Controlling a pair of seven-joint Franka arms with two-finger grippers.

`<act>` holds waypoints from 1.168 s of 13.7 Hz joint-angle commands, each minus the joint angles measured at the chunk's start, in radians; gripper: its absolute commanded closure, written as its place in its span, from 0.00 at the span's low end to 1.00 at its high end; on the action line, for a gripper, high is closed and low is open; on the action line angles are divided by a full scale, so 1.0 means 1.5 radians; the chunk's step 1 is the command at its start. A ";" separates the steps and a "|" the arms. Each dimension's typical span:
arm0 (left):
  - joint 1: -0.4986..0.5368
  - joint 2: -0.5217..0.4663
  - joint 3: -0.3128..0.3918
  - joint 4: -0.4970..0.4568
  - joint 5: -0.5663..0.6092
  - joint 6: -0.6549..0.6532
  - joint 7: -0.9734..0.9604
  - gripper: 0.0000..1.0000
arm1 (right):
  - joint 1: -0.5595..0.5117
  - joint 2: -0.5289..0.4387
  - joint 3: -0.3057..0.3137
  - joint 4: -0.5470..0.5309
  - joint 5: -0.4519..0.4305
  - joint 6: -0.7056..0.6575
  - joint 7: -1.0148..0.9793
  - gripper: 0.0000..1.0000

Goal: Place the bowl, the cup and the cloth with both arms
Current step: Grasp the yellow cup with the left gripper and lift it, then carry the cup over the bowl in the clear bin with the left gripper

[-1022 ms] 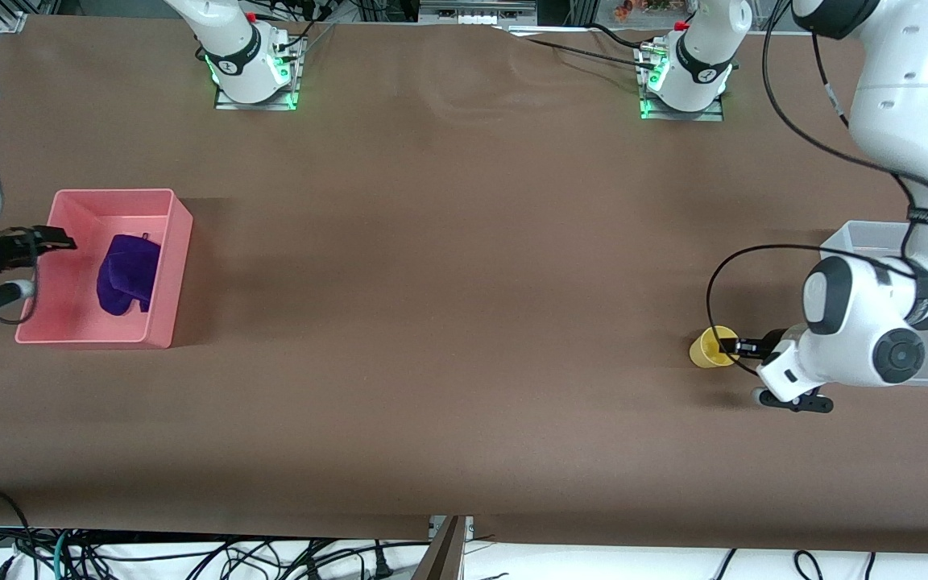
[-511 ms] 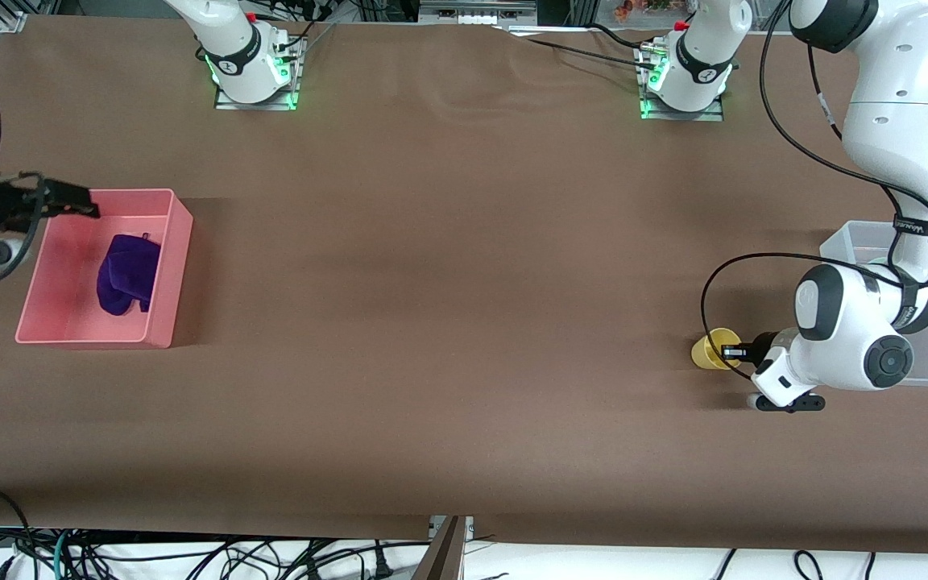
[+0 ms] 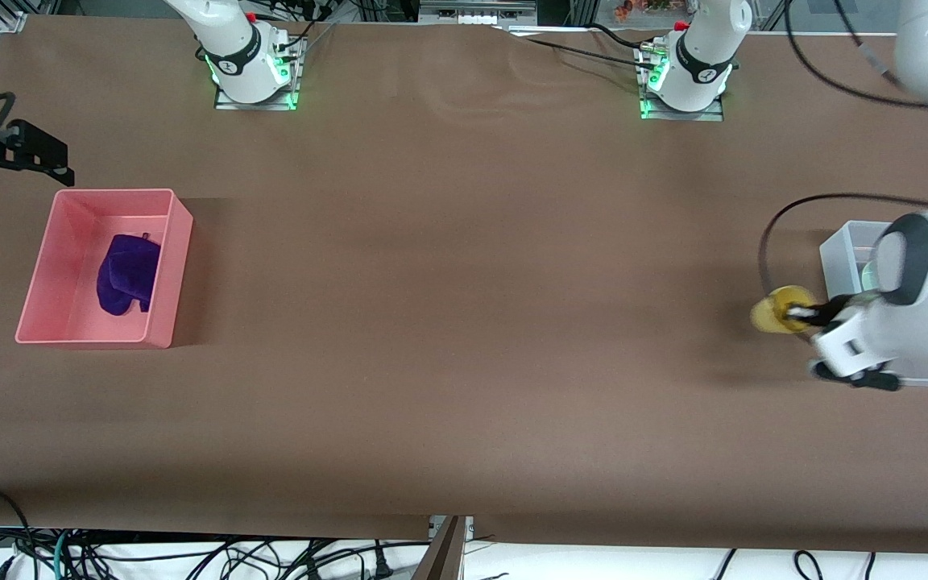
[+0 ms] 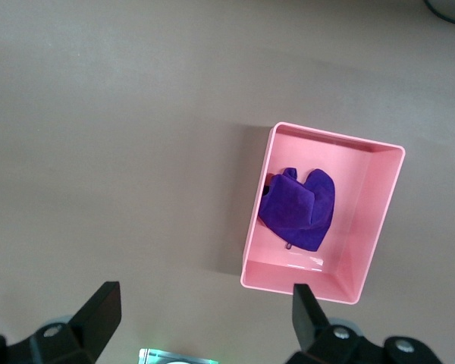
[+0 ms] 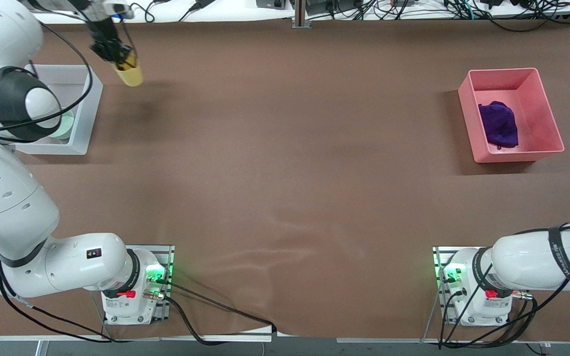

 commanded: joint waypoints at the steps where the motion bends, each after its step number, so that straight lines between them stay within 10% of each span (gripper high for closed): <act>1: 0.104 -0.023 -0.002 -0.027 0.051 0.012 0.188 1.00 | -0.007 -0.027 0.003 -0.044 -0.010 0.008 -0.005 0.00; 8: 0.286 -0.011 -0.007 -0.188 0.065 0.290 0.380 1.00 | -0.008 -0.012 -0.012 -0.041 -0.007 0.007 -0.012 0.00; 13: 0.310 0.019 -0.007 -0.194 0.064 0.336 0.413 1.00 | -0.004 0.001 -0.009 -0.036 -0.006 0.021 -0.010 0.00; 14: 0.310 0.021 -0.007 -0.193 0.064 0.335 0.415 0.63 | -0.003 0.002 -0.008 -0.037 -0.008 0.026 -0.009 0.00; 15: 0.308 0.020 -0.010 -0.191 0.064 0.333 0.415 0.01 | -0.004 0.003 -0.009 -0.037 -0.008 0.026 -0.009 0.00; 16: 0.303 0.013 -0.014 -0.189 0.064 0.323 0.412 0.00 | -0.006 0.002 -0.011 -0.037 -0.008 0.026 -0.009 0.00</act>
